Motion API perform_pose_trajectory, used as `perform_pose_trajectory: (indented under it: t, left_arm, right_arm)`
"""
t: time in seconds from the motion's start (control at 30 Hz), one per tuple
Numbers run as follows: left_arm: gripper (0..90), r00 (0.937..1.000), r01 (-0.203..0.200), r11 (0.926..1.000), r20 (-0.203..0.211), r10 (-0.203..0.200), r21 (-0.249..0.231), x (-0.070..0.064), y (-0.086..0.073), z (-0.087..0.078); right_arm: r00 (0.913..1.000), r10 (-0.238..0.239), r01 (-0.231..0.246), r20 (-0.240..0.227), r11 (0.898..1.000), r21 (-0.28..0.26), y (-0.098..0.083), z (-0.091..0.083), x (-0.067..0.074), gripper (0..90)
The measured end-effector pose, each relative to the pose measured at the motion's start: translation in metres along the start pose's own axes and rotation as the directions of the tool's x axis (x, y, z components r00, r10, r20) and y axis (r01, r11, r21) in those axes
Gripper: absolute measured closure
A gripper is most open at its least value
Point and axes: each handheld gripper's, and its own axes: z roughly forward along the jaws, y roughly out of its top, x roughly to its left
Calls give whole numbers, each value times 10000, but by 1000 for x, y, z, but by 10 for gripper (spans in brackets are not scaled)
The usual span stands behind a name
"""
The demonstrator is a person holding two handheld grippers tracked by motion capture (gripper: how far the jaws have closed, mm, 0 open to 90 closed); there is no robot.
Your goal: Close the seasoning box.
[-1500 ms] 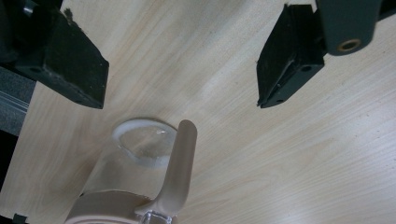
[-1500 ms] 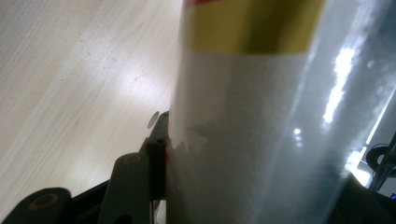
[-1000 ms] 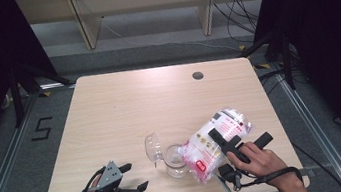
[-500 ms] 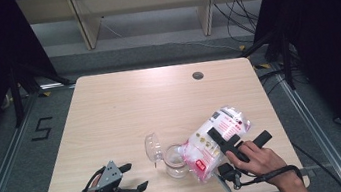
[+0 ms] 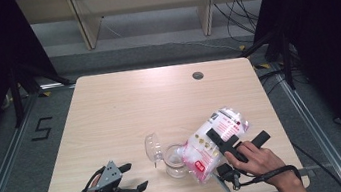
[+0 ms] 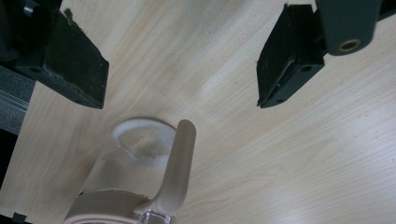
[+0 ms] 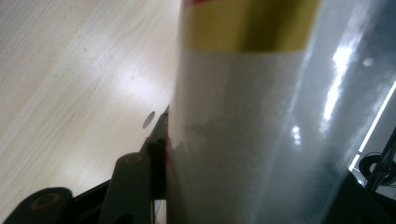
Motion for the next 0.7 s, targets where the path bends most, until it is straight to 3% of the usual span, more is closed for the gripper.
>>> perform_pose_trajectory:
  t: [0.07,0.1,0.3,0.4,0.67,0.7]
  left_arm:
    - [166,10000,-9,10000,-13,9,3,0,0,0]
    - [166,9997,-247,9995,-78,249,212,2,0,-2]
    - [166,10000,-2,10000,-13,2,-1,0,0,0]
    - [166,9998,-174,9998,-18,174,98,2,0,-1]
    - [166,10000,-81,10000,14,81,23,2,0,-1]
    - [166,10000,-48,10000,14,48,-27,2,0,-1]
  right_arm:
    - [10000,-18,18,-9,10000,9,-1,0,-1,547]
    - [10000,17,-17,8,10000,44,-2,-1,-1,547]
    - [9996,274,-274,93,9996,-24,-2,-1,-1,548]
    - [9999,121,-121,-11,9999,-32,-1,-1,-1,549]
    - [10000,-67,67,24,10000,30,-2,-2,-1,551]
    - [9992,398,-397,72,9991,-118,-1,-1,1,551]
